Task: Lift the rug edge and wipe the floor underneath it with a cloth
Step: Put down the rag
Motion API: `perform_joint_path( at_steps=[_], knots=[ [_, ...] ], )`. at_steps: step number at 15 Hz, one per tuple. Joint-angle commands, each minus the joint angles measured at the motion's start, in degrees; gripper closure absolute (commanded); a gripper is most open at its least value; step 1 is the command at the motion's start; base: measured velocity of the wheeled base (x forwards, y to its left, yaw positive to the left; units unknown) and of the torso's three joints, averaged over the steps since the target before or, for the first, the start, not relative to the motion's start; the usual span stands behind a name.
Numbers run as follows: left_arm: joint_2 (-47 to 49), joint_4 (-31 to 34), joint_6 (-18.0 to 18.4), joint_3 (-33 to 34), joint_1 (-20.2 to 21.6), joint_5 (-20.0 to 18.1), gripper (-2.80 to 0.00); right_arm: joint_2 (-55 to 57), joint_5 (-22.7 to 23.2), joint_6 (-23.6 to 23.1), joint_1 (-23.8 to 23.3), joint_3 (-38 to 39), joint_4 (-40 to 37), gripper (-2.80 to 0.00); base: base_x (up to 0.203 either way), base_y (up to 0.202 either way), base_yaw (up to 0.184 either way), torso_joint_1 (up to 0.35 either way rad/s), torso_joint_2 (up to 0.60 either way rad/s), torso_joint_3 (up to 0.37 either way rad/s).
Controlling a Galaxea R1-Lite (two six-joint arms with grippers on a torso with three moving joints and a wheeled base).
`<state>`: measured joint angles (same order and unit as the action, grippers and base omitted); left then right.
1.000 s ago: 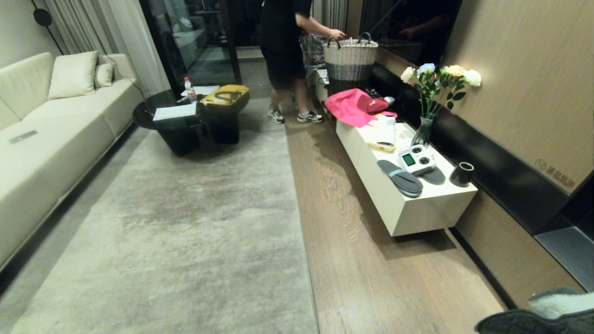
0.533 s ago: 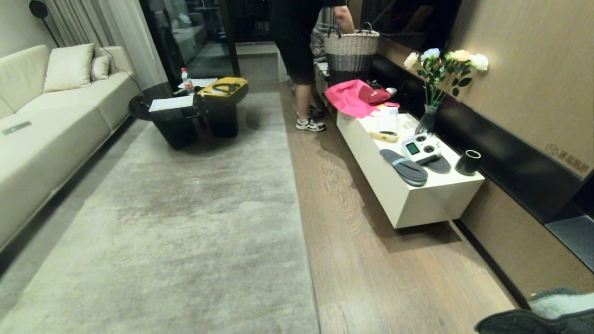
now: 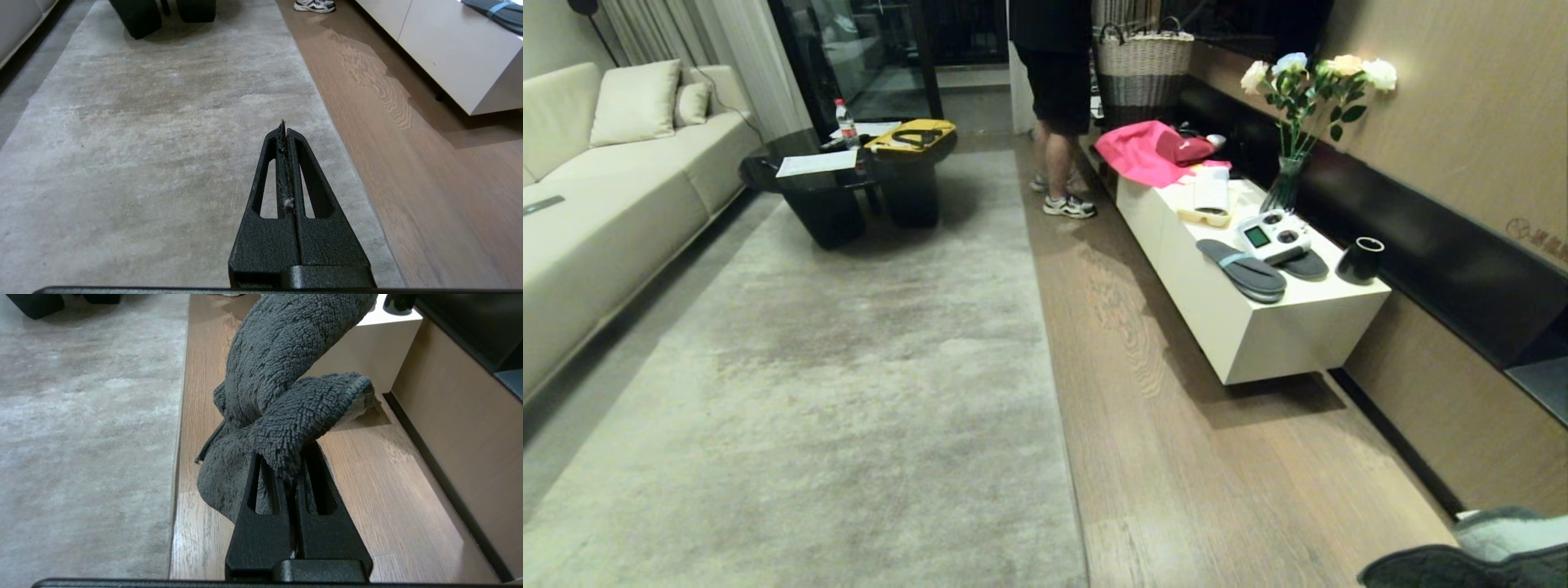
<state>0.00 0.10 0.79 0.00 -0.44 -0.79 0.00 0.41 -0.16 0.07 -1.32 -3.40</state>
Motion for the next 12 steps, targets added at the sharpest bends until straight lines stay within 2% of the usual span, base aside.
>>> perform_joint_path(
  at_steps=[1,5,12],
  knots=[
    [0.0,0.0,0.0,0.0,0.0,0.0,0.00,0.1,0.0,0.0,0.0,0.0,0.0,0.00,0.000,0.000,0.000,-0.024,0.45,0.423],
    [0.0,0.0,0.0,0.0,0.0,0.0,0.00,0.1,0.0,0.0,0.0,0.0,0.0,0.00,0.000,0.000,0.000,0.006,0.38,0.404],
    [0.0,-0.1,0.0,0.0,0.0,0.0,0.00,0.1,-0.8,1.9,0.0,0.0,0.0,0.00,0.000,0.000,0.000,0.000,0.00,0.005]
  ],
)
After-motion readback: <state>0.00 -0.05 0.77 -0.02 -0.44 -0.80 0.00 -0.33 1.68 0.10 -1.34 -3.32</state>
